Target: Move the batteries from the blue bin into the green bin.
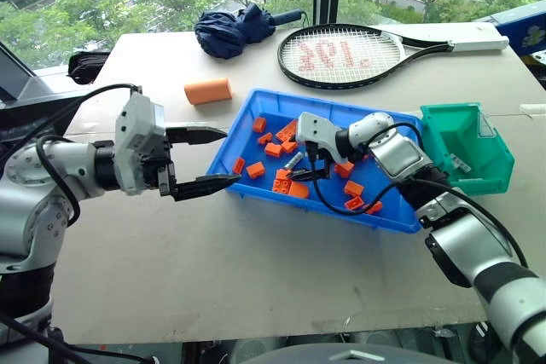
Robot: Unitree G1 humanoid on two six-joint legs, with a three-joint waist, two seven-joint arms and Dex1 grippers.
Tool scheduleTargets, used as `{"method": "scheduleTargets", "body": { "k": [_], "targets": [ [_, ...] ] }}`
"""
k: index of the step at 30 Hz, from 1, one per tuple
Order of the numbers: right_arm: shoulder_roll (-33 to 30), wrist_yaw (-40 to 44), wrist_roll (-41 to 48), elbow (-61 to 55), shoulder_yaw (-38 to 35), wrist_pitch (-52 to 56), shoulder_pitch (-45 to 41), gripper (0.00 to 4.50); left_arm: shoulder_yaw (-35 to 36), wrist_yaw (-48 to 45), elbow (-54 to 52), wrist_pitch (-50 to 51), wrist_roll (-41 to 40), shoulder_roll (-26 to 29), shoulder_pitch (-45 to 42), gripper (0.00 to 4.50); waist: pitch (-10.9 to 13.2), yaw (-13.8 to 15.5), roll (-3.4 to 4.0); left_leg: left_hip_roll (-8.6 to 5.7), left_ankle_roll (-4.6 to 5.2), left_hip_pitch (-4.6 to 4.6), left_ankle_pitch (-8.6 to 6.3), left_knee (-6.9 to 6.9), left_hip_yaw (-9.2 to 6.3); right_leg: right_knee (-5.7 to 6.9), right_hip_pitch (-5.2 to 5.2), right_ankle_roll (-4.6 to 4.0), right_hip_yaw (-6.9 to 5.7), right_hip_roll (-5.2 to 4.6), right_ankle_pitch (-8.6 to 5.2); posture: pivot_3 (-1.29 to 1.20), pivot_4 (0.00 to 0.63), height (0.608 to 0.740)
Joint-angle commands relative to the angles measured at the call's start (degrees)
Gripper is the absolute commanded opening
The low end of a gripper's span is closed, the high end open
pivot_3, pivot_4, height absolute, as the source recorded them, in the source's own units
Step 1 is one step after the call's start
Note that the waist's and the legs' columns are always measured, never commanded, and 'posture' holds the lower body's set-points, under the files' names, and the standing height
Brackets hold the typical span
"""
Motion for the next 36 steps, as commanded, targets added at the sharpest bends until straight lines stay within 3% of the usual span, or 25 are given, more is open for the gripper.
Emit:
{"method": "scheduleTargets", "body": {
  "k": [1, 12, 23, 25, 28, 32, 33, 34, 36],
  "targets": [
    [1.5, 0.5, -0.8, 0.6, -0.3, -1.2, 0.1, 4.45, 1.6, 0.8, -1.5, 0.4, -1.2, 1.4, -1.4, 4.50, 0.0, 0.0, 0.00, 0.00, 0.00, 0.00, 0.00, 0.00, 0.00, 0.00, 0.00, 0.00, 0.00, 0.00, 0.00, 0.00, 0.150, 0.740],
    [-0.6, 5.5, -0.7, -0.4, -2.4, 4.6, -0.7, 4.45, -0.5, 1.1, -0.4, 0.8, -1.1, 1.6, -4.3, 4.50, 0.0, 0.0, 0.00, 0.00, 0.00, 0.02, 0.00, 0.00, 0.01, 0.00, 0.01, 0.00, 0.01, 0.00, 0.00, 0.00, 0.150, 0.740],
    [2.0, 3.0, -3.3, 5.0, -2.3, 2.5, -1.5, 4.45, -1.7, 1.2, 0.3, 0.9, -1.0, 1.6, -6.1, 4.50, 0.0, -0.6, 0.00, 0.01, -0.01, 0.05, 0.00, -0.02, 0.02, 0.02, 0.01, 0.00, 0.03, 0.01, 0.00, 0.00, 0.150, 0.740],
    [2.2, 3.2, -3.5, 5.5, -2.3, 2.6, -1.6, 3.95, -1.6, 1.2, 0.2, 0.9, -1.1, 1.6, -6.1, 4.50, 0.0, -0.7, 0.00, 0.01, -0.01, 0.05, 0.00, -0.01, 0.02, 0.02, 0.01, 0.00, 0.03, 0.01, 0.00, 0.00, 0.150, 0.740],
    [2.1, 3.5, -3.7, 5.8, -2.2, 3.5, -1.7, 2.84, -1.6, 1.2, 0.3, 0.8, -1.0, 1.6, -6.2, 4.50, 0.0, -0.7, 0.00, 0.02, -0.01, 0.05, 0.00, -0.01, 0.01, 0.02, 0.01, 0.00, 0.03, 0.01, 0.00, 0.00, 0.150, 0.740],
    [1.6, 3.9, -4.1, 5.6, -1.9, 5.2, -1.6, 1.11, -1.5, 1.2, 0.2, 0.8, -1.1, 1.6, -6.1, 4.50, 0.0, -0.8, 0.01, 0.01, -0.01, 0.05, 0.01, -0.01, 0.01, 0.03, 0.01, 0.00, 0.03, 0.01, 0.00, 0.00, 0.150, 0.740],
    [1.6, 3.8, -4.2, 5.5, -1.9, 5.4, -1.6, 0.42, -1.6, 1.2, 0.2, 0.8, -1.1, 1.5, -6.1, 4.50, 0.0, -0.8, 0.01, 0.02, -0.01, 0.05, 0.01, -0.01, 0.01, 0.03, 0.02, 0.00, 0.03, 0.01, 0.00, 0.00, 0.150, 0.740],
    [1.4, 3.8, -4.2, 5.4, -1.9, 6.0, -1.6, 0.03, -1.6, 1.2, 0.2, 0.8, -1.1, 1.5, -6.1, 4.50, 0.0, -0.8, 0.01, 0.01, -0.01, 0.05, 0.01, -0.01, 0.01, 0.03, 0.02, 0.00, 0.03, 0.01, 0.00, 0.00, 0.150, 0.740],
    [1.2, 3.7, -4.3, 5.2, -2.2, 6.5, -1.6, 0.03, -1.6, 1.1, 0.3, 0.7, -1.1, 1.4, -6.1, 4.50, 0.0, -0.8, 0.00, 0.02, -0.01, 0.05, 0.01, -0.01, 0.01, 0.03, 0.02, -0.01, 0.02, 0.01, 0.00, 0.00, 0.150, 0.740]
  ]
}}
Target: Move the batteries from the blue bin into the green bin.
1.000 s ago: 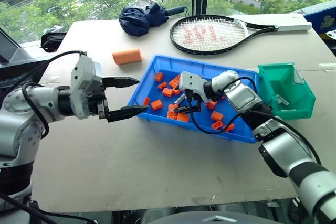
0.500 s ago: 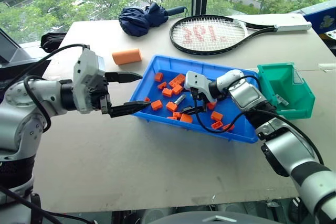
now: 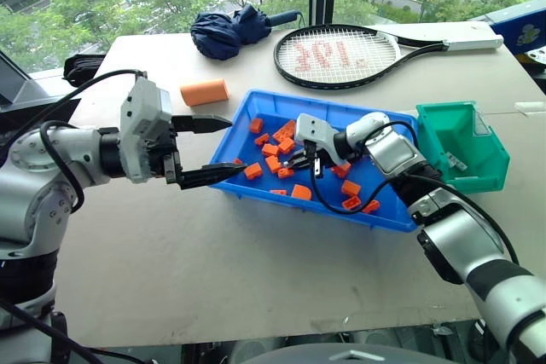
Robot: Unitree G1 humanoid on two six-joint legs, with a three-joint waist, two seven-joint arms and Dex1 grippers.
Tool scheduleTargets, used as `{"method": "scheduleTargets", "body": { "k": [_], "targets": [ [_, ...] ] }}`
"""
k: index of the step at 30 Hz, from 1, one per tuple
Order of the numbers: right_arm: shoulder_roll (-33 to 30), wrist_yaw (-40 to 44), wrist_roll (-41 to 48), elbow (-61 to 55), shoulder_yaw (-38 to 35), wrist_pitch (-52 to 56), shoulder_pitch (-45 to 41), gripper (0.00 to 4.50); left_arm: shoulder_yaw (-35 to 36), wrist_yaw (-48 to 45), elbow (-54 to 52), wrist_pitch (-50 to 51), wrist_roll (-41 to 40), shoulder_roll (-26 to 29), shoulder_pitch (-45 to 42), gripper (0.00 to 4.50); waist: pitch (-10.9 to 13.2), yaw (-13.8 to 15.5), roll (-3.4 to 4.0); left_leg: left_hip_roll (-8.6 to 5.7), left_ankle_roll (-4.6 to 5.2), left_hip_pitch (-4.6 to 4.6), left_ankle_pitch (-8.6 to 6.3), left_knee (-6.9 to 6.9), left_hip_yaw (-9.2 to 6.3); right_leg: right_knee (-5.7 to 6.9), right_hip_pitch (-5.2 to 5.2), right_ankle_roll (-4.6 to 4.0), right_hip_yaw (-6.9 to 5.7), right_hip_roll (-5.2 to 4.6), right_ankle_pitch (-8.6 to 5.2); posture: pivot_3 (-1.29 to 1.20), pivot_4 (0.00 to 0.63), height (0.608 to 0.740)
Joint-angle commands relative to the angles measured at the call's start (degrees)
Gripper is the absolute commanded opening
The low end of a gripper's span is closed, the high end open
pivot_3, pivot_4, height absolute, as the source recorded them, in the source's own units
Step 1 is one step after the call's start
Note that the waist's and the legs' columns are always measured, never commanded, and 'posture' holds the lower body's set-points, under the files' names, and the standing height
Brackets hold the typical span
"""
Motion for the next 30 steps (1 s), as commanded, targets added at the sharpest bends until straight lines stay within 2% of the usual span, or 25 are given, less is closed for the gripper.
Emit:
{"method": "scheduleTargets", "body": {
  "k": [1, 10, 13, 15, 22, 30],
  "targets": [
    [-0.8, -0.3, -1.3, 0.3, 0.1, 2.0, 0.2, 0.03, 1.0, -0.1, -0.4, -0.5, -0.7, 0.7, -1.0, 4.50, 0.0, 0.0, 0.00, 0.00, 0.00, 0.00, 0.00, 0.00, 0.01, 0.00, 0.00, 0.00, 0.00, 0.00, 0.00, 0.00, 0.150, 0.740],
    [-0.4, 0.2, 3.0, -3.4, -4.5, 7.4, -1.1, 0.03, 0.8, -0.8, 0.8, -1.3, -0.3, 0.7, -1.5, 4.50, 0.0, 0.0, 0.01, 0.00, 0.00, 0.00, 0.00, -0.01, 0.00, 0.00, -0.01, 0.00, 0.01, 0.00, 0.00, 0.00, 0.150, 0.740],
    [-0.6, -0.2, 3.4, -3.4, -5.6, 8.1, -1.5, 0.83, 0.5, -1.0, 1.3, -1.6, -0.1, 0.6, -1.8, 4.50, 0.0, -0.1, 0.01, 0.00, 0.00, 0.00, 0.00, -0.01, 0.01, -0.01, -0.01, 0.00, 0.01, 0.00, 0.00, 0.00, 0.150, 0.740],
    [-0.3, -2.2, 3.4, -2.6, -6.6, 7.8, -1.6, 1.76, 0.4, -1.2, 1.5, -1.8, 0.0, 0.5, -1.9, 4.50, 0.0, -0.1, 0.01, 0.00, 0.00, -0.01, 0.00, -0.01, 0.01, -0.01, -0.01, 0.00, 0.01, 0.00, 0.00, 0.00, 0.150, 0.740],
    [1.2, -5.6, 3.8, -0.6, -8.1, 8.4, -1.6, 1.76, 0.1, -1.6, 2.1, -2.4, 0.1, 0.5, -2.2, 4.50, 0.0, -0.2, 0.01, 0.00, 0.00, -0.01, 0.00, -0.03, 0.01, -0.01, -0.01, 0.00, 0.02, 0.00, 0.00, 0.00, 0.150, 0.740],
    [0.4, -4.2, 1.9, -2.5, -5.5, 8.0, 0.2, 1.76, 0.0, -1.7, 2.4, -2.7, 0.2, 0.4, -2.4, 4.50, 0.0, -0.3, 0.01, 0.00, 0.00, -0.01, 0.00, -0.03, 0.01, -0.01, -0.02, 0.00, 0.02, 0.00, 0.00, 0.00, 0.150, 0.740]
  ]
}}
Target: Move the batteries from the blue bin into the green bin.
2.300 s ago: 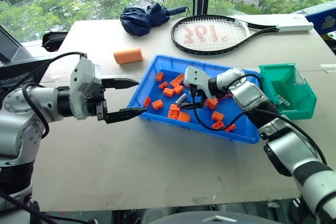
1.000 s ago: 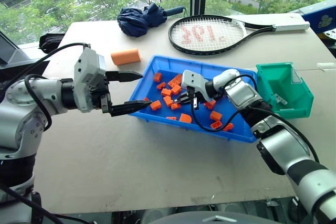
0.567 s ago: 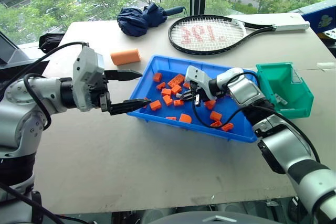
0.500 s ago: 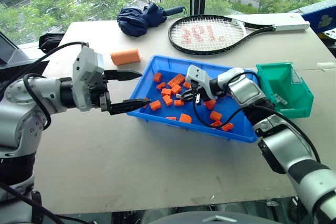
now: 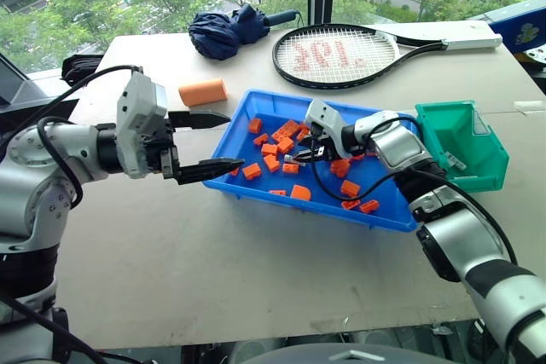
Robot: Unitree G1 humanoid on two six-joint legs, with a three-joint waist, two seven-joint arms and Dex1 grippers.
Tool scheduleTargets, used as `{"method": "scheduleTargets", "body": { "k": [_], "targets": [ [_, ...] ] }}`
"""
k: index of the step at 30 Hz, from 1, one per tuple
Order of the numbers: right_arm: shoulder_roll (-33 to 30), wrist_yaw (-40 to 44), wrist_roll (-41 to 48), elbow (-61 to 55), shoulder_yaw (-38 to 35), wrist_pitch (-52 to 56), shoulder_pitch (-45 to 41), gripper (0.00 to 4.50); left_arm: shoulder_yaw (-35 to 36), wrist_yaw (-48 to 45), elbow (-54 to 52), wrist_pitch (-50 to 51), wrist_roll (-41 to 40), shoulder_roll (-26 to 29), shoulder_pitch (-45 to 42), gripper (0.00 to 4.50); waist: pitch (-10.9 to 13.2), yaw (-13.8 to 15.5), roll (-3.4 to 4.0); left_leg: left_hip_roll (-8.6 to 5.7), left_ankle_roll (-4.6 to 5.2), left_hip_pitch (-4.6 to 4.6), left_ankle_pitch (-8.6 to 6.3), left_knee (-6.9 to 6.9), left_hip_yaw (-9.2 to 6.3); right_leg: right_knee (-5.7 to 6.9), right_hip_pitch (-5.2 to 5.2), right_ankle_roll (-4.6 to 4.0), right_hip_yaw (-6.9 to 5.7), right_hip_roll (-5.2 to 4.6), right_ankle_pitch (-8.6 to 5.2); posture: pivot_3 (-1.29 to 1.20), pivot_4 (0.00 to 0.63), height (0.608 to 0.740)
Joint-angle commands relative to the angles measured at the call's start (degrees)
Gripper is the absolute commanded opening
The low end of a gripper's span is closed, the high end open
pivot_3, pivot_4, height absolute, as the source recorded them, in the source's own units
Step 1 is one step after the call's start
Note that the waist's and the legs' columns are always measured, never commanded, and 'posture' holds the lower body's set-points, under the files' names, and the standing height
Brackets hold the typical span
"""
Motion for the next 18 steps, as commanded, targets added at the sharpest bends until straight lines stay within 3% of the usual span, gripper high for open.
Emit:
{"method": "scheduleTargets", "body": {
  "k": [1, 15, 18],
  "targets": [
    [-0.1, 0.9, 0.1, -2.9, 0.4, -0.1, 0.4, 1.76, 0.4, -0.3, -0.1, -1.2, 0.1, 0.4, -0.9, 4.50, 0.0, -0.1, 0.00, 0.00, 0.00, 0.00, 0.00, 0.00, 0.00, 0.00, 0.00, 0.00, 0.00, 0.00, 0.00, 0.00, 0.150, 0.740],
    [-0.9, 1.5, -1.3, -6.3, 3.0, 1.4, 3.3, 1.76, -0.2, -0.7, 0.5, -1.8, 0.1, 0.6, -1.3, 4.50, 0.0, -0.1, -0.01, 0.00, 0.00, 0.00, 0.00, 0.00, 0.00, 0.00, 0.00, 0.00, 0.00, 0.00, 0.00, 0.00, 0.150, 0.740],
    [-1.0, 1.5, -1.3, -6.5, 3.2, 1.8, 3.3, 1.01, -0.3, -0.7, 0.5, -1.8, 0.1, 0.7, -1.3, 4.50, 0.0, -0.1, -0.01, 0.00, 0.00, 0.00, 0.00, 0.00, 0.00, 0.00, 0.00, 0.00, 0.00, 0.00, 0.00, 0.00, 0.150, 0.740]
  ]
}}
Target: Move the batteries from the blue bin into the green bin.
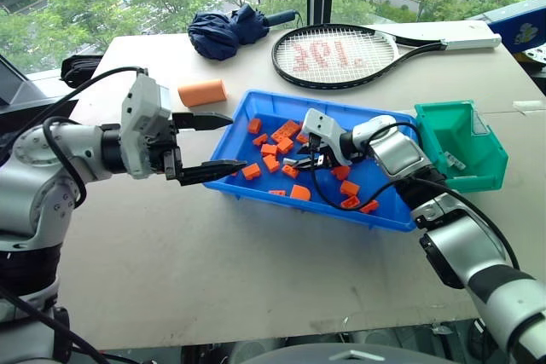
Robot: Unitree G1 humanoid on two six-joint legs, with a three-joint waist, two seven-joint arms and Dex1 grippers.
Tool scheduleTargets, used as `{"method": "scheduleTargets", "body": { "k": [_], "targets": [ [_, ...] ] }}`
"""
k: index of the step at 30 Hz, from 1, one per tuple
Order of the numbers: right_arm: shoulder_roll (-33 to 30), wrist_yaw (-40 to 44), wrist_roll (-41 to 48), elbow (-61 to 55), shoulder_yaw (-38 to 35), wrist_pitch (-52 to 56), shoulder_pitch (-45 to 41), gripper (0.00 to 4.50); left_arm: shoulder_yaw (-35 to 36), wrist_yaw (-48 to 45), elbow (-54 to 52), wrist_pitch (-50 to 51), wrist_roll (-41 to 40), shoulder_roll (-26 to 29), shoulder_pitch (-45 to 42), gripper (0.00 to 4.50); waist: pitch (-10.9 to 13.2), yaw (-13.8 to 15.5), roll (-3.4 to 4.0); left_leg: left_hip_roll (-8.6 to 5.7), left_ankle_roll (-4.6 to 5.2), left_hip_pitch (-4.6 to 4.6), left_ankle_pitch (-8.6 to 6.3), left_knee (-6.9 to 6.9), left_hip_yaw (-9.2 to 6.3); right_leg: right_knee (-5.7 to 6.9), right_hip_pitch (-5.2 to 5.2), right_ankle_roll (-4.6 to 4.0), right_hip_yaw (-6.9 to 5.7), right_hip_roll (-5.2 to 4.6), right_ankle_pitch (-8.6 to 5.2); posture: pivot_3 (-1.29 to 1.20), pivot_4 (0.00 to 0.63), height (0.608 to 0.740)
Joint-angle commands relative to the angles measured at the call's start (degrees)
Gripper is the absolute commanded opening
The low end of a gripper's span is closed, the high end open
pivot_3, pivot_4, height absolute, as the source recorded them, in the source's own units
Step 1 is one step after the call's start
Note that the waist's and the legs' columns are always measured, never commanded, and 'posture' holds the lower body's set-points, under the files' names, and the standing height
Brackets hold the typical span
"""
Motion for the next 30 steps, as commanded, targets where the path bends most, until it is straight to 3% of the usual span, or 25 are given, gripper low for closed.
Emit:
{"method": "scheduleTargets", "body": {
  "k": [1, 2, 17, 21, 27, 30],
  "targets": [
    [-0.3, 0.1, -0.3, -1.2, 0.5, 0.6, 0.7, 0.49, 1.0, -0.3, 0.0, -0.8, 0.0, 0.7, -0.8, 4.50, 0.0, 0.0, 0.00, 0.00, 0.00, 0.00, 0.00, 0.00, 0.00, 0.00, 0.00, 0.00, 0.00, 0.00, 0.00, 0.00, 0.150, 0.740],
    [-0.3, 0.1, -0.3, -1.2, 0.6, 0.5, 0.7, 0.06, 1.0, -0.3, 0.0, -0.9, 0.1, 0.7, -0.8, 4.50, 0.0, 0.0, 0.00, 0.00, 0.00, 0.00, 0.00, 0.00, 0.00, 0.00, 0.00, 0.00, 0.00, 0.00, 0.00, 0.00, 0.150, 0.740],
    [-1.2, 0.5, -0.9, -4.0, 2.1, 2.0, 1.4, 0.06, 0.3, -0.8, 0.8, -1.3, 0.6, 0.4, -1.3, 4.50, 0.0, 0.0, -0.01, 0.00, 0.00, 0.01, 0.00, 0.00, 0.00, 0.00, 0.00, 0.00, 0.00, 0.00, 0.00, 0.00, 0.150, 0.740],
    [-0.7, -1.4, -0.9, -3.9, 1.4, 1.9, 1.6, 1.67, 0.0, -0.9, 1.0, -1.5, 0.8, 0.2, -1.7, 4.50, 0.0, 0.0, -0.02, 0.00, 0.00, 0.01, 0.00, 0.00, 0.01, 0.01, 0.00, 0.00, 0.01, 0.00, 0.00, 0.00, 0.150, 0.740],
    [-1.1, -1.2, -0.8, -3.7, 1.8, 2.6, 1.8, 1.67, -0.1, -0.9, 1.1, -1.4, 0.9, 0.0, -1.9, 4.50, 0.0, 0.0, -0.02, 0.00, 0.00, 0.01, 0.00, 0.00, 0.00, 0.00, 0.00, 0.00, 0.00, 0.00, 0.00, 0.00, 0.150, 0.740],
    [-1.2, -0.9, -0.7, -3.9, 1.8, 3.1, 1.9, 0.91, -0.2, -0.9, 1.1, -1.5, 1.0, 0.0, -2.0, 4.50, 0.0, 0.0, -0.02, 0.00, 0.00, 0.01, 0.00, 0.00, 0.00, 0.01, 0.01, 0.00, 0.00, 0.00, 0.00, 0.00, 0.150, 0.740]
  ]
}}
